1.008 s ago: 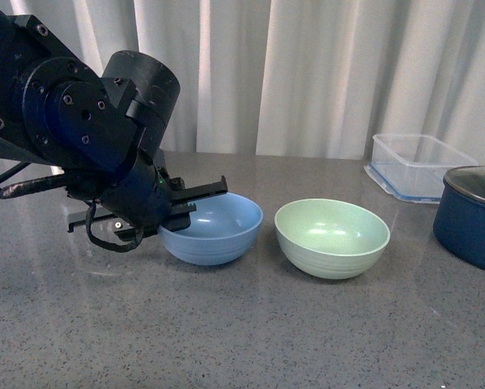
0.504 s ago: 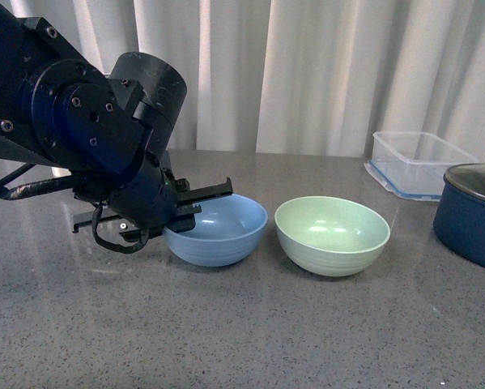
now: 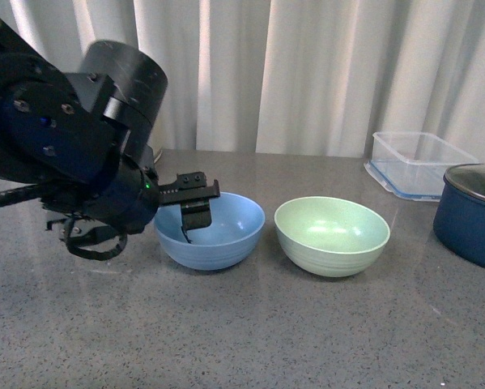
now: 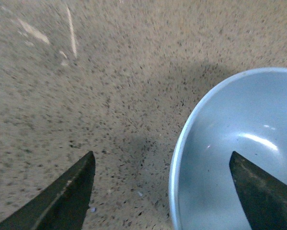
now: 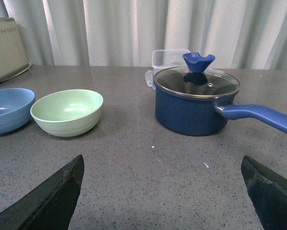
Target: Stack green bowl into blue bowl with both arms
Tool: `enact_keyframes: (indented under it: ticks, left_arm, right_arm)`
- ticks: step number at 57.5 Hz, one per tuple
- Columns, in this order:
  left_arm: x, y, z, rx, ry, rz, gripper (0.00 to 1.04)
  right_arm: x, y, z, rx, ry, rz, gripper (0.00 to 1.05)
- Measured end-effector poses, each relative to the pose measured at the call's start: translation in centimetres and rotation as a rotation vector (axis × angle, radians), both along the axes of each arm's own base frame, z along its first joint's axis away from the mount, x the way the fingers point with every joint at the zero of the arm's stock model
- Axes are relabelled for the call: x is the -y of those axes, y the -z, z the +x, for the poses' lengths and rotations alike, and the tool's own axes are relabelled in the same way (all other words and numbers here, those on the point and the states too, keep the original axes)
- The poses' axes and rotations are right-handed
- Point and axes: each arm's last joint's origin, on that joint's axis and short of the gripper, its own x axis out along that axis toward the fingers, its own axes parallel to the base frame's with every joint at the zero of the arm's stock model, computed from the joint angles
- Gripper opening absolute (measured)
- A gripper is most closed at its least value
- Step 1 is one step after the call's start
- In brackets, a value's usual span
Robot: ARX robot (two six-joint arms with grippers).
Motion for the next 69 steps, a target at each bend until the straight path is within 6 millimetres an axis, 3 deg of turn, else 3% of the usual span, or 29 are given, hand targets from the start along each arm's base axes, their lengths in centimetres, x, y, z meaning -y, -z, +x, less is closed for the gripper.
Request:
enact_keyframes:
  ticks: [6, 12, 21, 38, 48, 53, 59, 69]
  left_arm:
    - [-1.1, -1.8, -2.0, 0.066, 0.011, 0.03, 1.0]
    - [-3.3, -3.2, -5.2, 0.086, -0.01, 0.042, 0.98]
    - [-5.6, -3.3, -9.0, 0.078, -0.045, 0.068, 0.98]
    - [-7.7, -2.9, -16.7, 0.079, -0.046, 0.151, 0.98]
    - [-7.9, -3.1, -17.9, 0.1, -0.041, 0.172, 0.98]
    - [-8.2, -1.9, -18.1, 0.284, 0.07, 0.141, 0.85]
    - [-8.9, -1.1, -19.8, 0.51, 0.108, 0.137, 0.65]
    - [-10.0, -1.0, -22.0, 0.59, 0.088, 0.151, 0.35]
  right_arm:
    - [0.0, 0.0, 0.0, 0.0, 0.0, 0.0, 0.95]
    - [0.0, 0.0, 0.0, 0.0, 0.0, 0.0, 0.95]
    - [0.0, 0.0, 0.0, 0.0, 0.0, 0.0, 0.95]
    - [0.0, 0.0, 0.0, 0.0, 0.0, 0.0, 0.95]
    - [0.0, 0.0, 0.0, 0.0, -0.001, 0.0, 0.95]
    - [0.0, 0.0, 0.0, 0.0, 0.0, 0.0, 0.95]
    - [0.0, 0.0, 0.0, 0.0, 0.0, 0.0, 0.95]
    - [0.0, 0.0, 0.0, 0.0, 0.0, 0.0, 0.95]
